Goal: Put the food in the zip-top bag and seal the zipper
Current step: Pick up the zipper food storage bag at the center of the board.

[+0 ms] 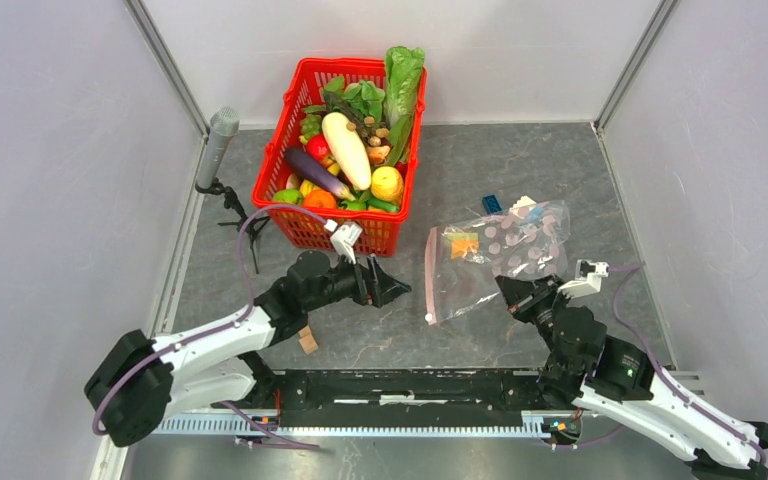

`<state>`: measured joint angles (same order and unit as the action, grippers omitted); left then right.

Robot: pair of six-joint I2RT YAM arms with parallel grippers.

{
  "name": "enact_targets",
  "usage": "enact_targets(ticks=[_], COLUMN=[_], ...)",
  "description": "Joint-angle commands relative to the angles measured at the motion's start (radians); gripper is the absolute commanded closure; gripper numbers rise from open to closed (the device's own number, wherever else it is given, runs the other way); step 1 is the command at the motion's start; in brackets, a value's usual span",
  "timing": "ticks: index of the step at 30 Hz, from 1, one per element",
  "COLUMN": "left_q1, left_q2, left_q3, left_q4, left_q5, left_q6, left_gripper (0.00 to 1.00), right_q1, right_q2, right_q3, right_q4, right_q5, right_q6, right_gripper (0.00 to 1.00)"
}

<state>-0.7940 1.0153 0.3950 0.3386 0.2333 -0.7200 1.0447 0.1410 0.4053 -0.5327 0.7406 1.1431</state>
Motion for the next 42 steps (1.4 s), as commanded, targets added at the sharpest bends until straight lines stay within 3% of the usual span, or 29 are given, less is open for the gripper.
enact_targets(ticks=[1, 9, 14, 18, 22, 28, 34, 42], left_q1=[-0.004, -0.018, -0.041, -0.042, -0.042, -0.042, -0.044, -0.046], left_q2=[0.100, 0.274, 0.310, 0.267, 0.179, 0.164, 0.233, 0.298], left_q3=[0.042, -0.009, 0.002, -0.019, 0.000, 0.004, 0.005, 0.023], left_q4=[0.253, 0.494, 0.530, 0.478, 0.268, 0.224, 0.399, 0.548], left_q5=[0.113, 0.126, 0.127, 0.073, -0.013, -0.049, 0.025, 0.106], left_q6=[-0.146, -0.261, -0.263, -0.243, -0.164, -0.164, -0.215, -0.265], left_gripper=[0.08, 0.09, 0.12, 0.12, 0.08, 0.07, 0.10, 0.25], right_q1=[0.000, 0.000, 0.000, 0.000, 0.000, 0.000, 0.000, 0.000], right_q2=[0.005, -0.004, -0.013, -0.043, -0.066, -0.082, -0.072, -0.072], right_q3=[-0.018, -0.089, -0.097, -0.097, -0.095, -0.106, -0.119, -0.154], right_q4=[0.065, 0.168, 0.185, 0.176, 0.155, 0.176, 0.211, 0.246], right_q5=[-0.031, -0.100, -0.108, -0.091, -0.084, -0.090, -0.119, -0.142], right_q6=[-0.018, -0.003, 0.000, 0.007, 0.011, 0.010, 0.008, 0.015], right_gripper=[1.00, 1.00, 1.00, 1.00, 1.00, 1.00, 1.00, 1.00])
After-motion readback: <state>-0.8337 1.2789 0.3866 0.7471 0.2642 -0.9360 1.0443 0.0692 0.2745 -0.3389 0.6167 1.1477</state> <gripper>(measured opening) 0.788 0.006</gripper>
